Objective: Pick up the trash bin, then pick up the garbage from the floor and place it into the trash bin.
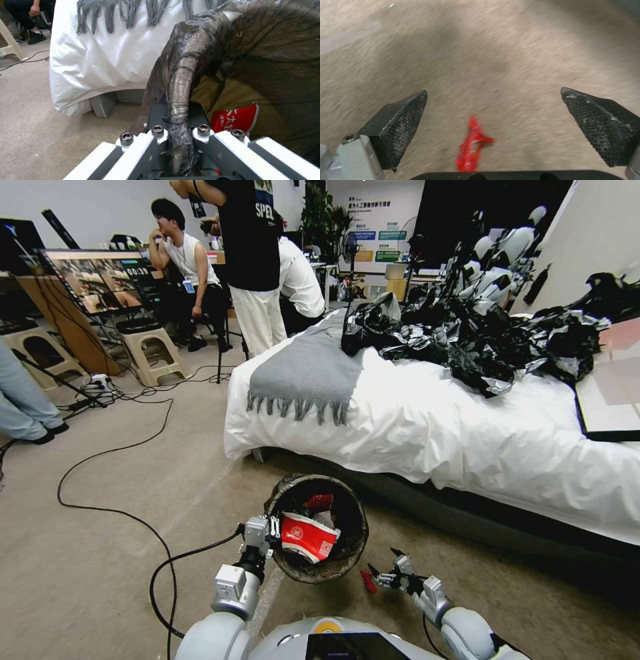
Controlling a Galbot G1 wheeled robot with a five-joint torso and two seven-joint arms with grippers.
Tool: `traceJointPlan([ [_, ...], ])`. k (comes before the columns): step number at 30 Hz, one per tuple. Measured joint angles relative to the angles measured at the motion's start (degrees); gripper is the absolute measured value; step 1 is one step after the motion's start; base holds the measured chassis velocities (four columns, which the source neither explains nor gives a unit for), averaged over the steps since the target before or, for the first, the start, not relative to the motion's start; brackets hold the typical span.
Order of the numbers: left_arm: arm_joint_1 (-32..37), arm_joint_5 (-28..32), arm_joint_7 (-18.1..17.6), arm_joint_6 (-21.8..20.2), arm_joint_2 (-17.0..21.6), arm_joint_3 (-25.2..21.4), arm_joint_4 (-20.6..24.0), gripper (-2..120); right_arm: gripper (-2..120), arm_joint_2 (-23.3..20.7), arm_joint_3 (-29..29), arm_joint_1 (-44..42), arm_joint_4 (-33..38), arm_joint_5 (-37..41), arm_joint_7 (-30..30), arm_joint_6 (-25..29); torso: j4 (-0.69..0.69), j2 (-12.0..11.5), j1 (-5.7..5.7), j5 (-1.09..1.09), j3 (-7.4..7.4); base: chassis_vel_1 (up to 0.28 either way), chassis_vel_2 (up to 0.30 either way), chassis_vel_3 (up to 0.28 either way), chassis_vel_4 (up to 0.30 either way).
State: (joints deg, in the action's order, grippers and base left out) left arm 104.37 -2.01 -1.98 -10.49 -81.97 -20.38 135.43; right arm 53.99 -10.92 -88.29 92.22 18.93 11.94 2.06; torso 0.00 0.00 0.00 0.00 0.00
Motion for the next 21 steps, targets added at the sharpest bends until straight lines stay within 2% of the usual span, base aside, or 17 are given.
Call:
traceJointPlan([
  [9, 0.09, -0.10, 0.03, 0.01, -0.05, 0.02, -0.08, 1, 100, 2.15, 3.08, 3.11, -4.73, -1.73, 0.94, 0.97, 0.00, 0.00, 0.00, 0.00, 0.00, 0.000, 0.000, 0.000, 0.000],
  [21, 0.20, -0.32, 0.03, 0.06, -0.02, 0.13, -0.24, 1, 100, 4.62, 3.69, 4.67, -10.94, -4.47, 1.32, 3.14, 0.00, 0.00, 0.00, 0.00, 0.00, 0.000, 0.000, 0.000, 0.000],
])
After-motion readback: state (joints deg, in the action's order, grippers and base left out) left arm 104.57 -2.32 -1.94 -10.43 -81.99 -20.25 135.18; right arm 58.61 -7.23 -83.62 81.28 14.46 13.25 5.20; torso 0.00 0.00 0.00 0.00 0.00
